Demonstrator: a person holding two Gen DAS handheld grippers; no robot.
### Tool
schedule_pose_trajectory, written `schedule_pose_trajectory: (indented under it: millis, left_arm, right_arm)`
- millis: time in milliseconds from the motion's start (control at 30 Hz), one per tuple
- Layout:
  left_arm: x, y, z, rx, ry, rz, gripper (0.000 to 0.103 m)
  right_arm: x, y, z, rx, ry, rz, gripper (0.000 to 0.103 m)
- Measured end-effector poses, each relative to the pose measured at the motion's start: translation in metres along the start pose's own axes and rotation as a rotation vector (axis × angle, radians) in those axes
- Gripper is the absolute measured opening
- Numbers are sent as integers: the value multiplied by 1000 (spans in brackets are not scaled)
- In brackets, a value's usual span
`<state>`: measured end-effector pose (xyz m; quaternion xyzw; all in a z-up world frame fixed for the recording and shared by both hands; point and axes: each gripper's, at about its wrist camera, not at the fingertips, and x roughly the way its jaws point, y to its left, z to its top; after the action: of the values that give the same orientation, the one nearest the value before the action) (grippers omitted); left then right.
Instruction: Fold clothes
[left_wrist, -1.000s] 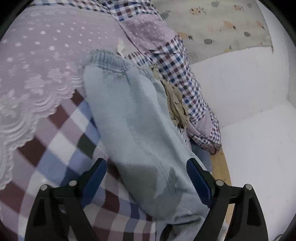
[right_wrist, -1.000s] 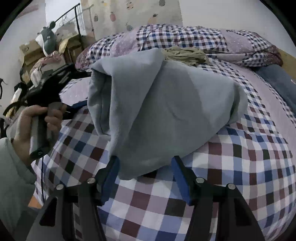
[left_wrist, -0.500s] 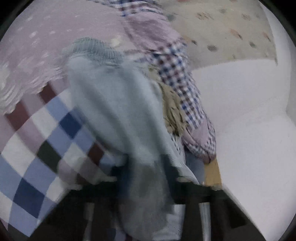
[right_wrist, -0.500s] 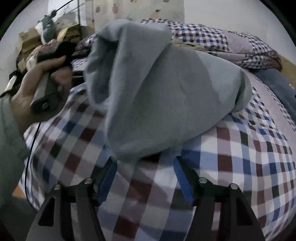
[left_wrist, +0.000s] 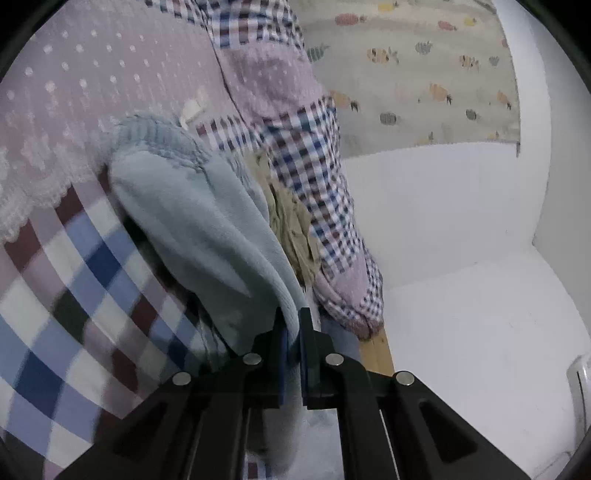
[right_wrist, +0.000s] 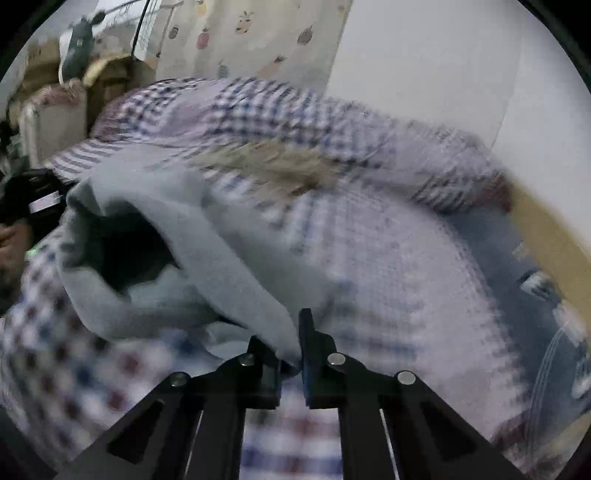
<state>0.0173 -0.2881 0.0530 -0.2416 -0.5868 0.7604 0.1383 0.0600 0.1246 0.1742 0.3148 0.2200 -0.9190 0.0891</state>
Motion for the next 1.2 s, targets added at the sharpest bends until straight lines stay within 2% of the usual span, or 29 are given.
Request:
schedule_pose_trajectory:
  millis: [67,167,200,233,267,300,333,367,433,500,633,700,833,1000,1200]
  left_arm:
    - [5,-5,-7,21,45,-11,3]
    - [24,-18,-21,74,172,-11,8]
    - [32,-23,-25,93,216,-10,18]
    - [37,-26,-31,119,253,0,33]
    - [41,-29,-38,149,284,16,44]
    - [45,-31,-44,172,306,29,67]
    - [48,-31,-48,187,322,46,80]
    - [50,-30,-50,195,336,65,82]
    - [52,-26,-51,196,351,105,82]
    - [46,-20,-46,184,317,134,82]
    - [33,5,-29,94,271,236,83]
    - [29,12,-23,60,255,241,83]
    - [10,10,-20,48,193,246,83]
    - [-11,2,-14,106,76,364,83]
    - [12,35,-11,73,141,458,83]
  right_arm:
    - [-2,-33,28,-62,-15,-111,4]
    - [9,-83,64,-101,13,-234,4]
    - [15,-97,71,-99,33,-265,14]
    - [26,-111,75,-78,79,-294,33]
    - [37,-124,77,-55,128,-316,41]
    - [48,-135,72,-23,187,-309,51]
    - [57,-144,66,3,239,-305,61]
    - [58,-143,57,9,260,-307,65]
    - [58,-140,39,21,298,-310,69]
    - [47,-131,21,33,295,-296,70]
    - [15,-101,-1,-2,264,-229,70]
    - [-5,-81,-7,-33,234,-192,70]
    - [-40,-39,5,-54,147,-98,71]
    - [-56,23,29,-110,10,72,76]
    - [-46,102,43,-212,-56,216,79]
